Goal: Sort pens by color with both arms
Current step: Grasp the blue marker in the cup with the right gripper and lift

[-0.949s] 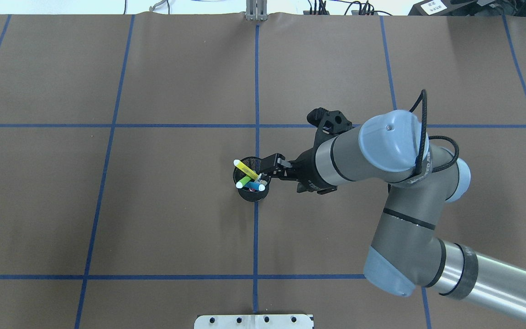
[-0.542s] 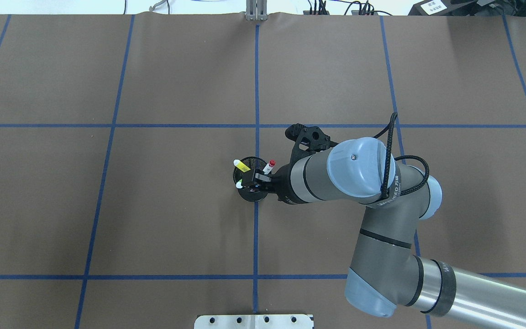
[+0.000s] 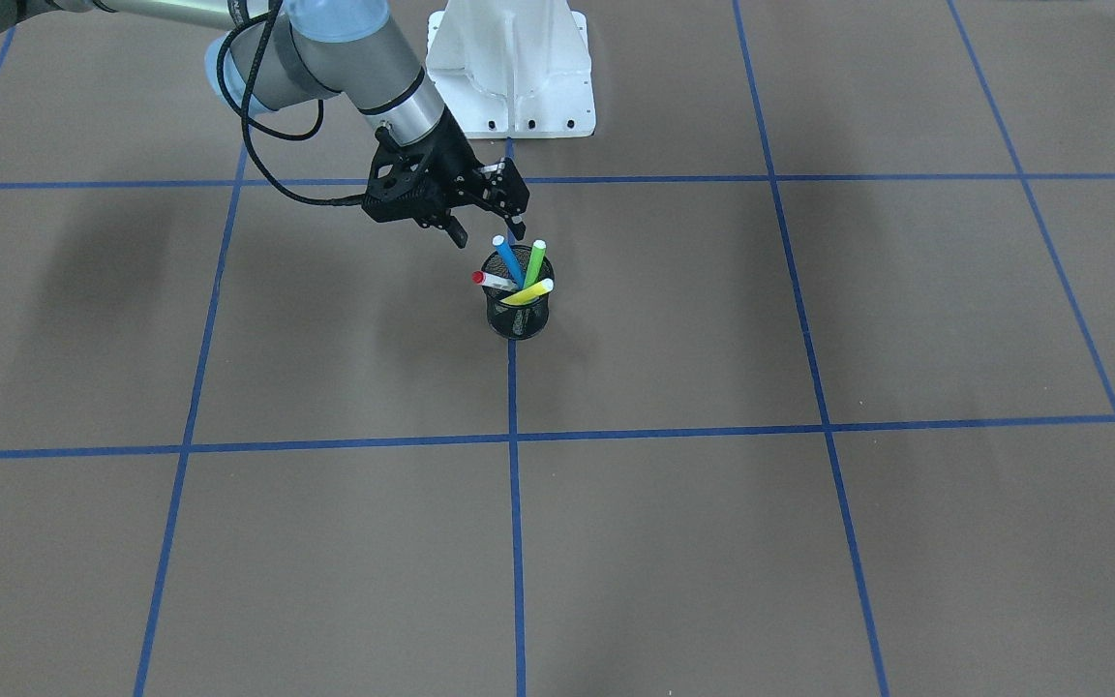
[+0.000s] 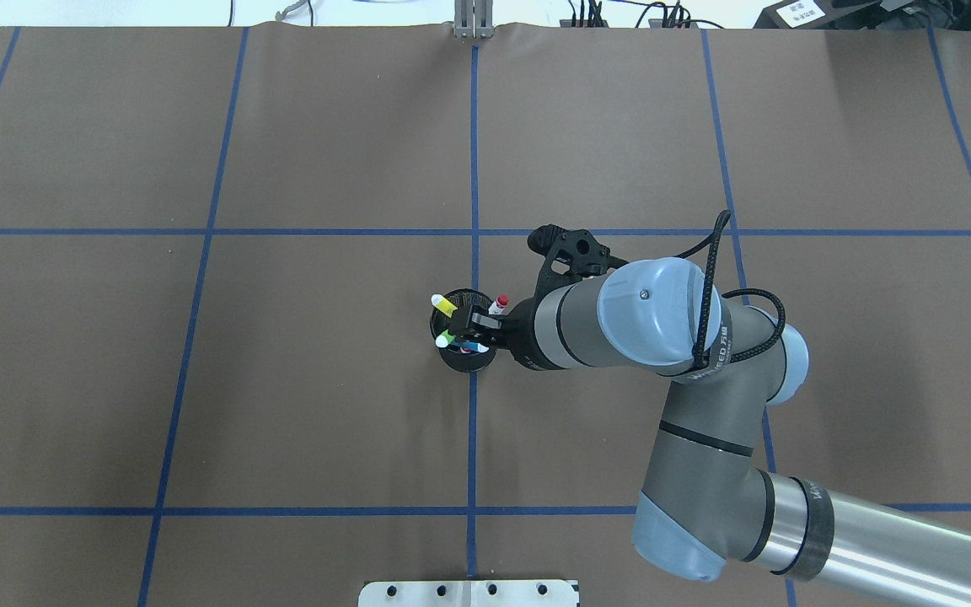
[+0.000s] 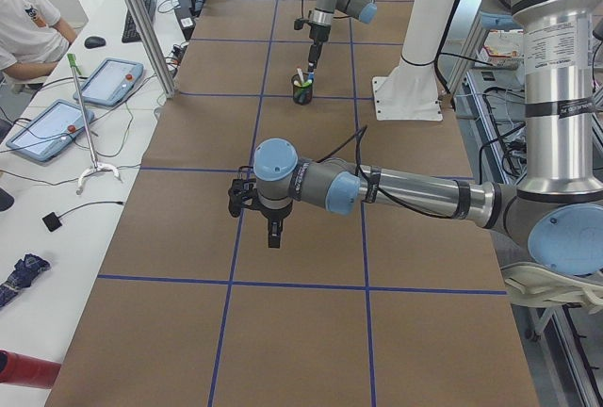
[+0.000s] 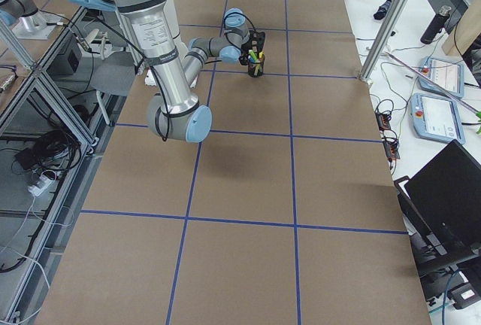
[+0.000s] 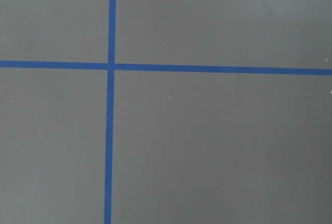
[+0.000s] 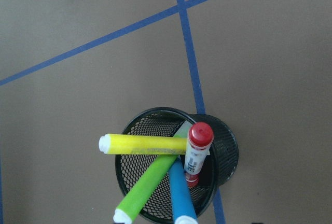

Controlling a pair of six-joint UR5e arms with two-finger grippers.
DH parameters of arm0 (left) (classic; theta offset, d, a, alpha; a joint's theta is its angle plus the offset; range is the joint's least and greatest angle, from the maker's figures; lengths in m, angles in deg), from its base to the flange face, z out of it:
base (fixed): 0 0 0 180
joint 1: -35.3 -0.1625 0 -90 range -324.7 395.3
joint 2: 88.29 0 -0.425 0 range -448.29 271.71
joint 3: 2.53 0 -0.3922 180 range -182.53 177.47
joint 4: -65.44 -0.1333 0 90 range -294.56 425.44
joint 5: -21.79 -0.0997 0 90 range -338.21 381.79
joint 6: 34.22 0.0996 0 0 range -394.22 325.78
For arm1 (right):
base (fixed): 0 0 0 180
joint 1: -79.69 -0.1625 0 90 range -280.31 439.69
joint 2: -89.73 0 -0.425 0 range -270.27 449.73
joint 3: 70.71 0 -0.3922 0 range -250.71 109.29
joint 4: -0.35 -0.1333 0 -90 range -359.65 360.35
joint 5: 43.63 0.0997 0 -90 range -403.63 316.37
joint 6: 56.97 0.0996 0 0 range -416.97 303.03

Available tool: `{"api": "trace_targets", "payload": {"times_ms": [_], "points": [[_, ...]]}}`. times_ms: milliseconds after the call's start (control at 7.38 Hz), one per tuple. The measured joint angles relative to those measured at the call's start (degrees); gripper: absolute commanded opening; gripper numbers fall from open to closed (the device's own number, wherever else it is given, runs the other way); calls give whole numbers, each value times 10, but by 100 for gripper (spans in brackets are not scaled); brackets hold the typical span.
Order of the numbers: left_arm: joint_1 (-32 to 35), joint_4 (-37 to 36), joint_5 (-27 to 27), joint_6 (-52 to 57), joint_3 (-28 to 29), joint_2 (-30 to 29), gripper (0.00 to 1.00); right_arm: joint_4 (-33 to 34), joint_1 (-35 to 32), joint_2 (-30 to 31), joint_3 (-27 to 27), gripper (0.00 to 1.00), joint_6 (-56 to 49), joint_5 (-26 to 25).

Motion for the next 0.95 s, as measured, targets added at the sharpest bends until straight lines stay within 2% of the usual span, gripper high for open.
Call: {"api": "trace_targets", "payload": {"times_ms": [407, 542, 814, 949], "points": [[0, 0, 0, 0, -1, 0, 100, 0, 3, -5, 7, 66, -1, 0], [0, 0, 0, 0, -1, 0, 100, 0, 3, -15, 13, 60, 1, 0], [0, -1, 0, 0, -1, 0, 100, 0, 3, -26, 22, 58, 3, 0], [0, -1, 0, 1, -2, 0, 100, 0, 3, -25, 22, 49, 2, 1]]}}
